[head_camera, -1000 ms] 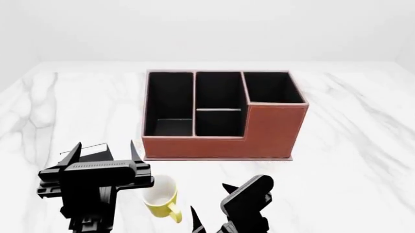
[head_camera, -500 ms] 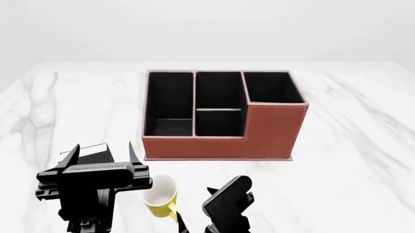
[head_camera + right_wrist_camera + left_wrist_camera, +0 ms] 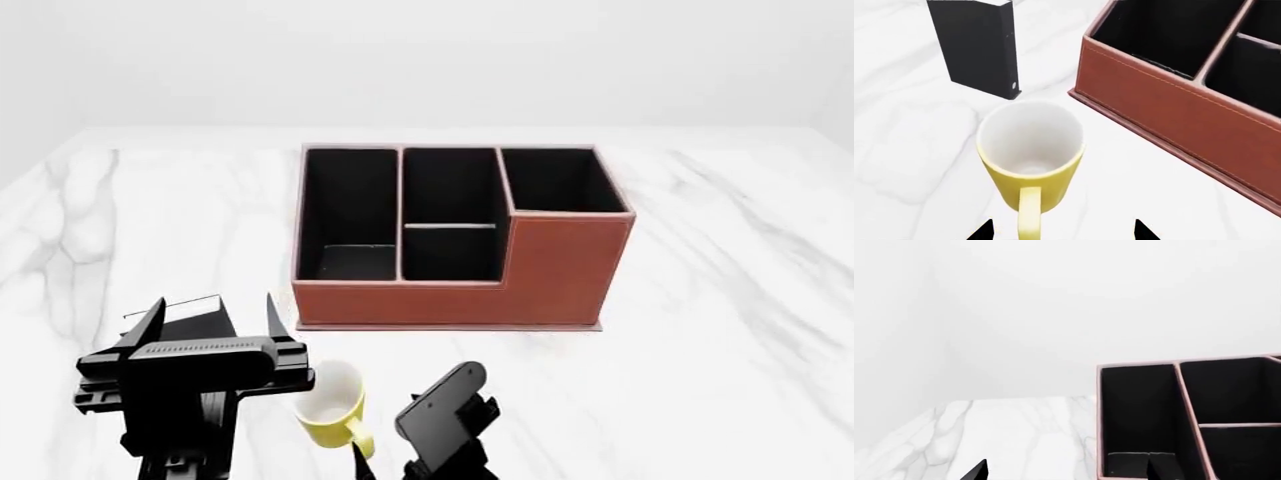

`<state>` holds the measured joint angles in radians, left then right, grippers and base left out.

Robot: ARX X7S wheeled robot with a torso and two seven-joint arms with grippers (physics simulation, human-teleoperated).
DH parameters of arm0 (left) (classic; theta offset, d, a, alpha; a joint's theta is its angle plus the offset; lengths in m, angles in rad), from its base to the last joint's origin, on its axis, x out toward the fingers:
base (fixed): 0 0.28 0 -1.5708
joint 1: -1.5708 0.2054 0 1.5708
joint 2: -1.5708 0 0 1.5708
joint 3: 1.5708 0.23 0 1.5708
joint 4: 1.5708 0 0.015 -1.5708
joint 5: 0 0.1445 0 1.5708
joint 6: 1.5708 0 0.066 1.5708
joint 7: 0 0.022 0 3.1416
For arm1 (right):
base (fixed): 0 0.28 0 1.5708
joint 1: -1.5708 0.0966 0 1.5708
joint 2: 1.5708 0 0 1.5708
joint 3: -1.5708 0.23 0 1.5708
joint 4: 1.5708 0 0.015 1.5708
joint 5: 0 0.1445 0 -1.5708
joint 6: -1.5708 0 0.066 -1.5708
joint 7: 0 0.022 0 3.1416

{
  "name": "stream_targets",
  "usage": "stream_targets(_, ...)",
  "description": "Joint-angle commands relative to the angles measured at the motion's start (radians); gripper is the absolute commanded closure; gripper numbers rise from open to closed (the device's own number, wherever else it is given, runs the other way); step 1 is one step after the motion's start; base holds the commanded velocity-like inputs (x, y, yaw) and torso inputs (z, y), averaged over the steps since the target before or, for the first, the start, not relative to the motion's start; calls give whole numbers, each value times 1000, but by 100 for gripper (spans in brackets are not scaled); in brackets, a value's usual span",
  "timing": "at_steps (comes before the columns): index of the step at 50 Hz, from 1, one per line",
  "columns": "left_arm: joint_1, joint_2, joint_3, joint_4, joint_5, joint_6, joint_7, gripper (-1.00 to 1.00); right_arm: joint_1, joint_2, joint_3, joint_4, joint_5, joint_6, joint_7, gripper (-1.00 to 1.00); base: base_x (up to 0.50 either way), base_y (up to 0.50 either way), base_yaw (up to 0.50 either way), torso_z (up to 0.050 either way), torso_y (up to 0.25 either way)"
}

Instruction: Pick up the yellow and white mug and place it to the right of the caddy.

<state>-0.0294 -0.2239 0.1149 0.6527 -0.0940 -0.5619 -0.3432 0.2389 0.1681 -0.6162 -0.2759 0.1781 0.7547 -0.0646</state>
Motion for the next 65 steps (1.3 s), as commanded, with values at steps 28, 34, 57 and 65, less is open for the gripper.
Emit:
stream_targets(28,9,-22,10,15,-19,6,-16,-100,118,-75,-52,361,18,-106,-48,-100,0,0,0,0,0)
stream_targets(34,9,-25,12,17,-21,7,-19,-100,133,-85,-59,415,24,-123,-55,-100,0,0,0,0,0)
stream_targets(57,14,-35,26,26,-22,7,-32,-100,118,-48,-57,329,57,-99,-28,100,0,0,0,0,0)
stream_targets(65,15,-38,29,28,-24,7,-37,-100,89,-10,-35,208,70,-66,6,100,0,0,0,0,0)
